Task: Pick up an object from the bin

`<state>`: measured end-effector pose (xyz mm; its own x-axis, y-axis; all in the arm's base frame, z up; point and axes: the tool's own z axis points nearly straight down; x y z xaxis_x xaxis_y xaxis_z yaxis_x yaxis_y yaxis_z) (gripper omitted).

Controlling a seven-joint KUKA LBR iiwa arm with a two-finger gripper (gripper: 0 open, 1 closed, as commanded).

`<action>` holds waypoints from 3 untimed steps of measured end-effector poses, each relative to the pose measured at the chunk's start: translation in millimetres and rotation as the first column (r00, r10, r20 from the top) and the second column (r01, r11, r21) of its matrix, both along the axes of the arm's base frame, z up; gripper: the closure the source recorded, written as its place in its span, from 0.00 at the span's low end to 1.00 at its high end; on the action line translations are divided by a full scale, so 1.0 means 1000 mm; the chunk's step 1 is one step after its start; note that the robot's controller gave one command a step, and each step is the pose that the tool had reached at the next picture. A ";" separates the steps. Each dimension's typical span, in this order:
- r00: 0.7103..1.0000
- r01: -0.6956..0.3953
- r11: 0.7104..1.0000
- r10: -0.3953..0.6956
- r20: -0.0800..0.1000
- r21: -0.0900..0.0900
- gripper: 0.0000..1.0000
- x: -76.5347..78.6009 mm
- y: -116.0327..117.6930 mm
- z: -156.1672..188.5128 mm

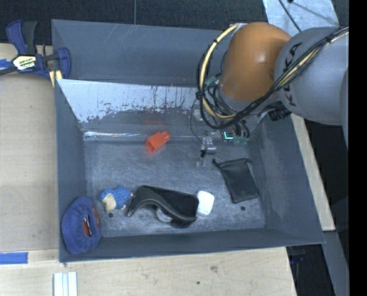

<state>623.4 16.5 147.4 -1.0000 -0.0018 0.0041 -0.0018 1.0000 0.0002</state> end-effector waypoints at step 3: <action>0.982 -0.186 0.982 0.186 0.009 -0.002 1.00 -0.058 -0.155 -0.069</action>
Offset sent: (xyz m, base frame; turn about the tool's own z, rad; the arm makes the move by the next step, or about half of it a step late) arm -0.0812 -0.0802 -0.0353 -0.0957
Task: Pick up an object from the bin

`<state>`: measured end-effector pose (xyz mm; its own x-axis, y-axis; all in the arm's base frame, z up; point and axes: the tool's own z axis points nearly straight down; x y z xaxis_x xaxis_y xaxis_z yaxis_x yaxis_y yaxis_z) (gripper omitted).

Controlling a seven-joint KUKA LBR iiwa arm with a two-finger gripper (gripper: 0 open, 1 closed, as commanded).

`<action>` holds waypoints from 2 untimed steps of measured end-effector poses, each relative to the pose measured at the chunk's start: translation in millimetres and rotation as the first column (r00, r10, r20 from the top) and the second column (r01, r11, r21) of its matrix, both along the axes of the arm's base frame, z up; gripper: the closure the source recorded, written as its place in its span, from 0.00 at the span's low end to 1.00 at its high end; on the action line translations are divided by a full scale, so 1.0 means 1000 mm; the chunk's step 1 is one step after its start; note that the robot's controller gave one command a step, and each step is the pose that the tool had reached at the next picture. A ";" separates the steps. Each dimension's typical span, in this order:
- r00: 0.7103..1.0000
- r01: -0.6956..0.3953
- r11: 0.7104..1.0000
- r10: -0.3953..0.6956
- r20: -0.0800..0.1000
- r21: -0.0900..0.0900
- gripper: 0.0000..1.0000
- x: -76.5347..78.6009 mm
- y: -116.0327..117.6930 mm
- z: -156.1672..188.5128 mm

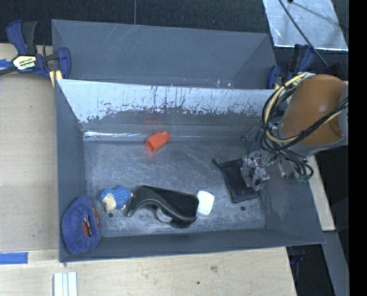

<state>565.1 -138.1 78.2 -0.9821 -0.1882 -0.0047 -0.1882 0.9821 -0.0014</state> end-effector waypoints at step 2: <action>0.987 0.160 0.987 -0.159 -0.007 0.002 1.00 0.024 0.033 0.057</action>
Offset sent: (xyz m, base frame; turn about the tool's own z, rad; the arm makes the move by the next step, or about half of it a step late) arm 0.0081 0.0111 0.1680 -0.0596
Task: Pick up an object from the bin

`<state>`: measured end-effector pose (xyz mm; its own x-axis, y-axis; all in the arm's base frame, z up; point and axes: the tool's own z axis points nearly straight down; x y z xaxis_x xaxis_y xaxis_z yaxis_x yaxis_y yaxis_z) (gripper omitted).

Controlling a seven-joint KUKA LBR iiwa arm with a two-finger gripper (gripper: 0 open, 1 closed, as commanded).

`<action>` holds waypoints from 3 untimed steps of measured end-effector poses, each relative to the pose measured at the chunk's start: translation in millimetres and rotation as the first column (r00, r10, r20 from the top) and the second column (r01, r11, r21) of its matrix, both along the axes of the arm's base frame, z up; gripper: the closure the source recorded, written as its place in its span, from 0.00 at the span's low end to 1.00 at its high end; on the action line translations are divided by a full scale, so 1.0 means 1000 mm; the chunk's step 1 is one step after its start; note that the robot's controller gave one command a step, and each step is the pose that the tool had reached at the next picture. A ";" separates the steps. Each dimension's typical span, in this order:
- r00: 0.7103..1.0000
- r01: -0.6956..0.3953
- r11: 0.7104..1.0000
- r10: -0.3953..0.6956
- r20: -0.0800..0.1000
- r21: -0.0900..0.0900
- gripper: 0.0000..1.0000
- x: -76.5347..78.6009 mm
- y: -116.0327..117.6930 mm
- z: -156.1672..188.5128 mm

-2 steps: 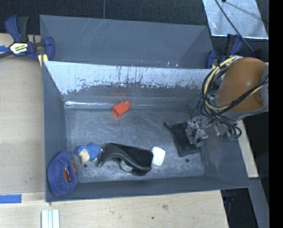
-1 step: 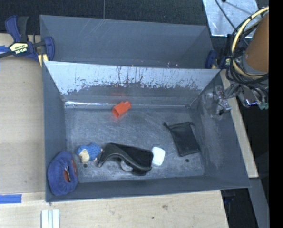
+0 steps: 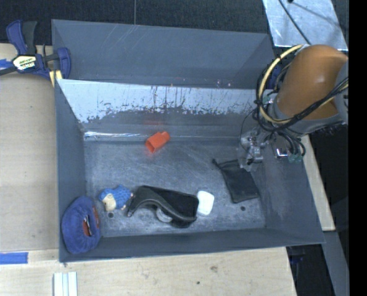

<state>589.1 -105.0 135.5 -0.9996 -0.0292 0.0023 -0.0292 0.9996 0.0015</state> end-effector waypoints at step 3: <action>0.999 -0.046 0.999 0.046 0.015 -0.004 0.00 -0.067 0.021 0.213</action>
Offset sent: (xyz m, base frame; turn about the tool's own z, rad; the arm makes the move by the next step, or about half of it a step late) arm -0.0067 0.0046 0.0696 0.0396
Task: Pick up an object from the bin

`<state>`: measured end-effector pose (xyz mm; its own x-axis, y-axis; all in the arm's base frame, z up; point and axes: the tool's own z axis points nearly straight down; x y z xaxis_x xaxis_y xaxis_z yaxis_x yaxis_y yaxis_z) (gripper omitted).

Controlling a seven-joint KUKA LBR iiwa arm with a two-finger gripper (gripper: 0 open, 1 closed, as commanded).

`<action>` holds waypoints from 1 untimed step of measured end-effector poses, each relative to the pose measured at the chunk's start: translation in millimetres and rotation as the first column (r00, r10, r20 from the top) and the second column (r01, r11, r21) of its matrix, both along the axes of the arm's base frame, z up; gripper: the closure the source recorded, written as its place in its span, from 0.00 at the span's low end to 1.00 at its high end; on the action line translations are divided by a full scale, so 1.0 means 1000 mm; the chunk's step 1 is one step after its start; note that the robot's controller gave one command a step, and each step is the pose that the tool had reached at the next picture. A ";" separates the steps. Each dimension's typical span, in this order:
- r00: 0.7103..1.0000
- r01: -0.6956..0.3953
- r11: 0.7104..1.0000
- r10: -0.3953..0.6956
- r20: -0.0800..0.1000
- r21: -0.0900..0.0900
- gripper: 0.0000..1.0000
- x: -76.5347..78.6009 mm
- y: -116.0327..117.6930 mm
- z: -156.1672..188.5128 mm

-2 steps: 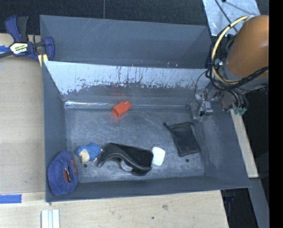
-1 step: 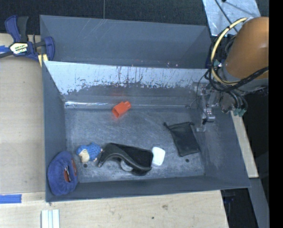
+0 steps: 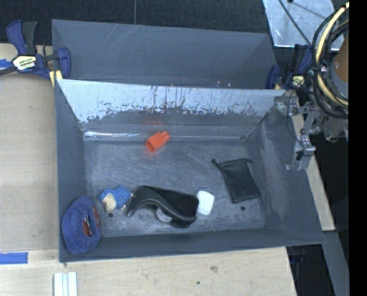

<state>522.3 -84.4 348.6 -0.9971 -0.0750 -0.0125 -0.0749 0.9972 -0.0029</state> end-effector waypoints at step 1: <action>1.000 -0.011 1.000 0.011 -0.017 0.004 0.00 0.025 0.009 -0.189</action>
Offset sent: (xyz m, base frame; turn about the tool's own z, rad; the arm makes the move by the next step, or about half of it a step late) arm 0.0256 0.0085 -0.1850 -0.0106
